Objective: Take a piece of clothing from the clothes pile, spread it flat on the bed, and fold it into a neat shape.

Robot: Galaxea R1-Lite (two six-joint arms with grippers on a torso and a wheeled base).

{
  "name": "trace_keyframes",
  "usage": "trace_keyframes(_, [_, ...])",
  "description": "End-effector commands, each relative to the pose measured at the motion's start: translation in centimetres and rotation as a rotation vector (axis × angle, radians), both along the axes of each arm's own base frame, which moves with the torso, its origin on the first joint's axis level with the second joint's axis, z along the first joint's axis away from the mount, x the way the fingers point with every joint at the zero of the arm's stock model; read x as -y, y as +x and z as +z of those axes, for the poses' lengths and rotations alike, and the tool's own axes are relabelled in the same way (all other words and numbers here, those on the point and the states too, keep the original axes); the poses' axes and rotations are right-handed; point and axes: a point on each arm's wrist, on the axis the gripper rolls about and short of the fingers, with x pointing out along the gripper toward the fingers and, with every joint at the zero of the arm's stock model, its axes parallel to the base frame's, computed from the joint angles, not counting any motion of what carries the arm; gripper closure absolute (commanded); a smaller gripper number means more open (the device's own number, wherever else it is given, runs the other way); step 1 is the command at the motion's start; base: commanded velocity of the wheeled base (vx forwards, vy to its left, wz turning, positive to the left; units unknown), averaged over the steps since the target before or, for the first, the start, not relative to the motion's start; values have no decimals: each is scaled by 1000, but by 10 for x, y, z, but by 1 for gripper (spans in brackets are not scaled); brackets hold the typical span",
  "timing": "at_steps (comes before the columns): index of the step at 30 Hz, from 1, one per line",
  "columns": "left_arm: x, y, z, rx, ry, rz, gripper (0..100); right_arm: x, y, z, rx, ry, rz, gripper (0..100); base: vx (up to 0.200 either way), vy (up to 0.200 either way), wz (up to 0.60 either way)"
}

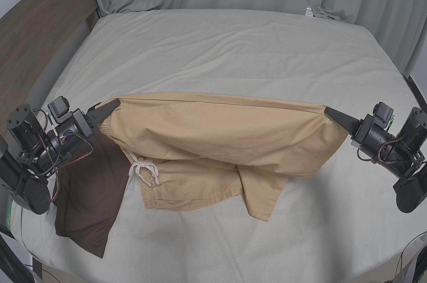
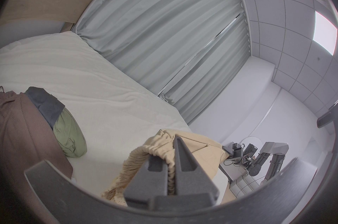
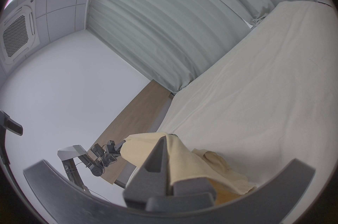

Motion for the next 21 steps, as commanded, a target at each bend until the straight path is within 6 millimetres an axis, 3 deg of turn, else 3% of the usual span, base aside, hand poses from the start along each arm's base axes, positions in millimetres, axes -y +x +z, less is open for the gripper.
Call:
trace_keyframes(1, [-1, 2, -2, -5, 0, 7, 100, 2, 0, 1, 5, 1, -8, 100, 0, 0, 0])
trace_keyframes(21, [-3, 3, -4, -11, 0, 13, 100, 5, 3, 1, 6, 1, -22, 100, 0, 0, 0])
